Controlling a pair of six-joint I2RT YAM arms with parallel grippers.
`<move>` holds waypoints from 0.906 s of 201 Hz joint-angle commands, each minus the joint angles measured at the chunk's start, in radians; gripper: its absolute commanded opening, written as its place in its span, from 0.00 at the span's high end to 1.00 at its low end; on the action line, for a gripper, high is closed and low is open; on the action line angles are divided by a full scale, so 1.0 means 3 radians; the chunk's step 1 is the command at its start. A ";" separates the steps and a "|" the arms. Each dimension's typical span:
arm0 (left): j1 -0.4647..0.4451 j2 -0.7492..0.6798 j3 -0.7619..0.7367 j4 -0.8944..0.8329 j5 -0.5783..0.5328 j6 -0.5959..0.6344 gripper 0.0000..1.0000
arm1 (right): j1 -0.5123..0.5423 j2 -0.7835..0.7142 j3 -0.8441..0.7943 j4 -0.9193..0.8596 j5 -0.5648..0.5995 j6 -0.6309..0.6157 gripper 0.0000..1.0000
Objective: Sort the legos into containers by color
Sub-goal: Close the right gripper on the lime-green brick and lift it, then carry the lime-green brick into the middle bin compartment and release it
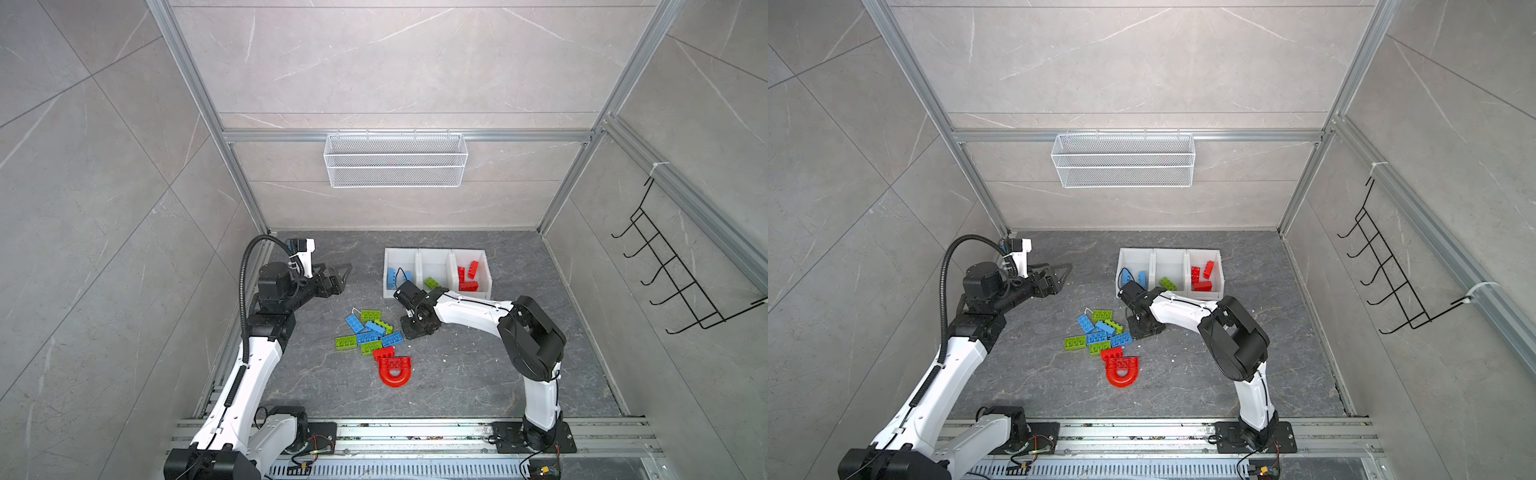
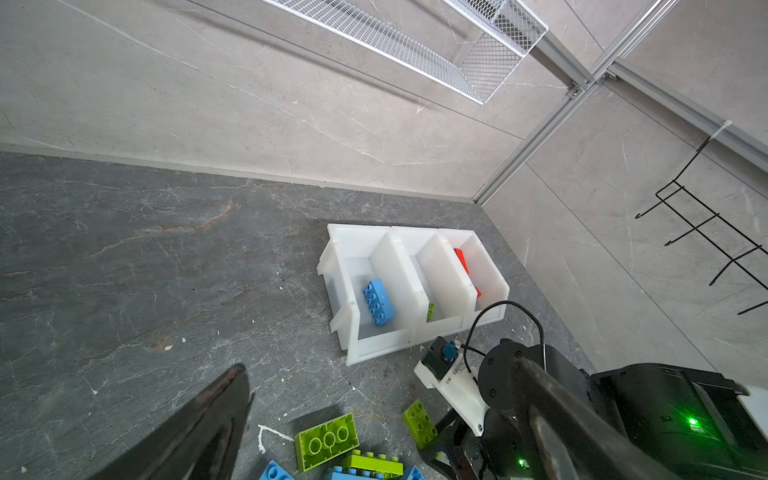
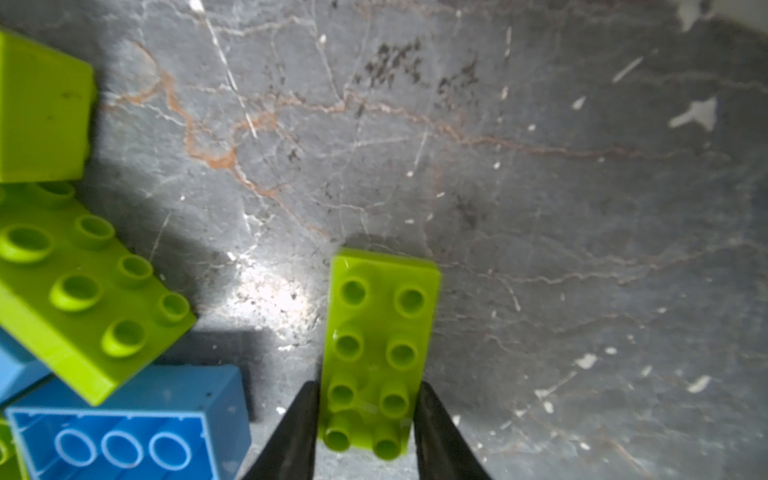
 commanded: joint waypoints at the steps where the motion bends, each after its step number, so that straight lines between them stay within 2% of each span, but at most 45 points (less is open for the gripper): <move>1: 0.0007 -0.0081 0.0003 0.0132 0.0057 0.0021 0.00 | -0.0012 -0.0157 -0.0087 -0.0073 0.0112 -0.0068 0.67; 60: 0.0007 -0.0062 0.0004 0.0132 0.0059 0.0003 0.00 | -0.0133 -0.0713 -0.0349 0.0196 -0.0015 -0.0085 0.73; 127: 0.0009 -0.0070 0.0010 0.0142 0.0088 -0.0022 0.00 | -0.0955 -0.1335 -0.0616 0.0517 -0.0629 -0.0076 0.73; 182: 0.0015 -0.0089 0.0011 0.0152 0.0083 -0.0041 0.00 | -0.1254 -0.1281 -0.0490 0.0488 -0.0666 -0.0227 0.74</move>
